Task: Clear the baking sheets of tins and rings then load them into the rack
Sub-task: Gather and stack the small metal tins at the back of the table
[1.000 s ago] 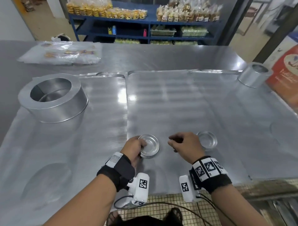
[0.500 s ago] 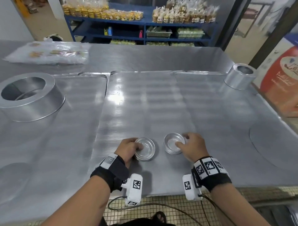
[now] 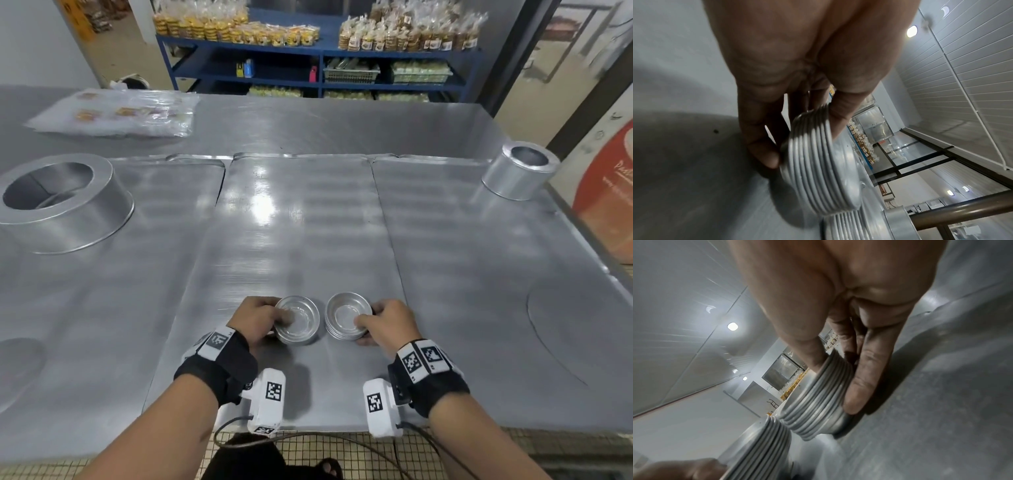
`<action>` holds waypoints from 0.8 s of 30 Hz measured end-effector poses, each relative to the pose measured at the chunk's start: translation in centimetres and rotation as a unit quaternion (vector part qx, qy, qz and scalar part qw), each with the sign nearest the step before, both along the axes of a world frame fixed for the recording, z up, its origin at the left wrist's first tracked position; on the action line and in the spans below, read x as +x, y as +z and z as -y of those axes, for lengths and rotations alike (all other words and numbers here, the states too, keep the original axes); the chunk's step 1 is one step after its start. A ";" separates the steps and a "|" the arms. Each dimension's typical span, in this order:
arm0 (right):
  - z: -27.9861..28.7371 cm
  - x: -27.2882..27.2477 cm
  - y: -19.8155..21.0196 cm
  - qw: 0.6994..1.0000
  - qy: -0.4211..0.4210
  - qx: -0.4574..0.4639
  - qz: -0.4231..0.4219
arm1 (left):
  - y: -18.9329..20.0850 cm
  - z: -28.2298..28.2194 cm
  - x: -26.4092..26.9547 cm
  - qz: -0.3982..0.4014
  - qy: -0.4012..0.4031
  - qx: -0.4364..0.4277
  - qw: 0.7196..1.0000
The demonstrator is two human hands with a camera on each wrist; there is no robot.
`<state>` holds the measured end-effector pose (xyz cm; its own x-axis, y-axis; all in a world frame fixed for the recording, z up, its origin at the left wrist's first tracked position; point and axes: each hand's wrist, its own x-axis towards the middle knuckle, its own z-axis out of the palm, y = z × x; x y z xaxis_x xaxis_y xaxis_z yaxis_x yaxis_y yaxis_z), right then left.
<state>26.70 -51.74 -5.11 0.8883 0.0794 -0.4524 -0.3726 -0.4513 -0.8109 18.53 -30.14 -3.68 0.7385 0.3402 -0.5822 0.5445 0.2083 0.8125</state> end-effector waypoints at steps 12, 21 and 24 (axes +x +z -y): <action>-2.2 4.1 0.0 0.997 -0.029 0.067 -0.038 | 0.4 -2.5 4.8 -0.021 0.048 -0.016 0.999; -8.3 12.2 1.1 0.988 -0.090 0.123 0.006 | 1.3 -7.6 13.3 -0.009 0.043 -0.011 0.999; -10.7 16.4 1.2 0.985 -0.103 0.142 0.006 | 1.4 -9.5 17.0 0.000 0.047 -0.002 0.999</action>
<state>43.14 -41.05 -3.90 0.9035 0.0193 -0.4281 -0.4229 -0.1219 -0.8979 35.50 -20.59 -2.31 0.7041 0.4048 -0.5834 0.5220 0.2619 0.8118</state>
